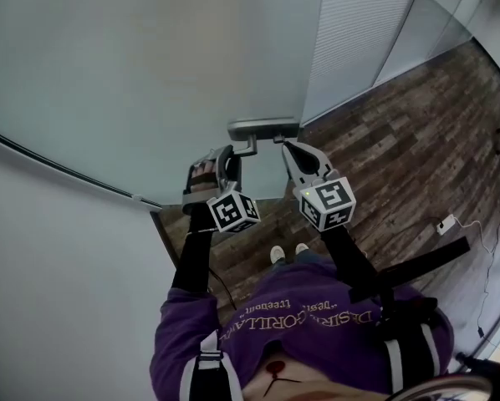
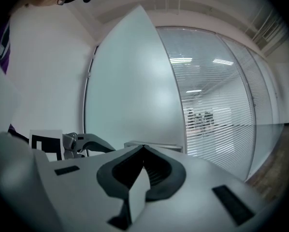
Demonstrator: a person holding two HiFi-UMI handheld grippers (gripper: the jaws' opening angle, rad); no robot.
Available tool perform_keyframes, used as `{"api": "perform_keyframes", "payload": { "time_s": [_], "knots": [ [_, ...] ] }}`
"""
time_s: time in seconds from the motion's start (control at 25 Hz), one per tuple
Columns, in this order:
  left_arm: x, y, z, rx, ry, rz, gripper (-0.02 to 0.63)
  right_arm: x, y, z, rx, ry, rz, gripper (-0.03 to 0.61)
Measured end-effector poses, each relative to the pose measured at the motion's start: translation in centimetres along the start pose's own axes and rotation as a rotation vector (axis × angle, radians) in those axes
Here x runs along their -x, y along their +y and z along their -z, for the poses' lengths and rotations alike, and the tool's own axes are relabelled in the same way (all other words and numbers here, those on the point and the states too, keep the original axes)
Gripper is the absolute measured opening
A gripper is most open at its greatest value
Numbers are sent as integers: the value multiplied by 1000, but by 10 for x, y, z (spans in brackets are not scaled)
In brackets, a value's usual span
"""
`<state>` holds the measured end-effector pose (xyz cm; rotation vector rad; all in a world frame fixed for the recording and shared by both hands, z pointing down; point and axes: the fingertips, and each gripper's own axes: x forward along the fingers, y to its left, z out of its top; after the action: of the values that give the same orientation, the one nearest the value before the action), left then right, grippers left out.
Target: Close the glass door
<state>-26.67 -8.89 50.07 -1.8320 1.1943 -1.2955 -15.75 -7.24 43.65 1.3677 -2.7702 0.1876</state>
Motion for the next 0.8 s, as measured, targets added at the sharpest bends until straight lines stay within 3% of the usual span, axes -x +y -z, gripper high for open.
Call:
{"api": "perform_keyframes", "payload": {
  "time_s": [0.36, 0.8],
  "knots": [
    [-26, 15, -2, 41, 30, 58, 126, -5, -22, 13, -38, 47, 67, -9],
    [-66, 28, -3, 67, 103, 77, 126, -47, -52, 2, -42, 39, -23, -9]
  ]
}}
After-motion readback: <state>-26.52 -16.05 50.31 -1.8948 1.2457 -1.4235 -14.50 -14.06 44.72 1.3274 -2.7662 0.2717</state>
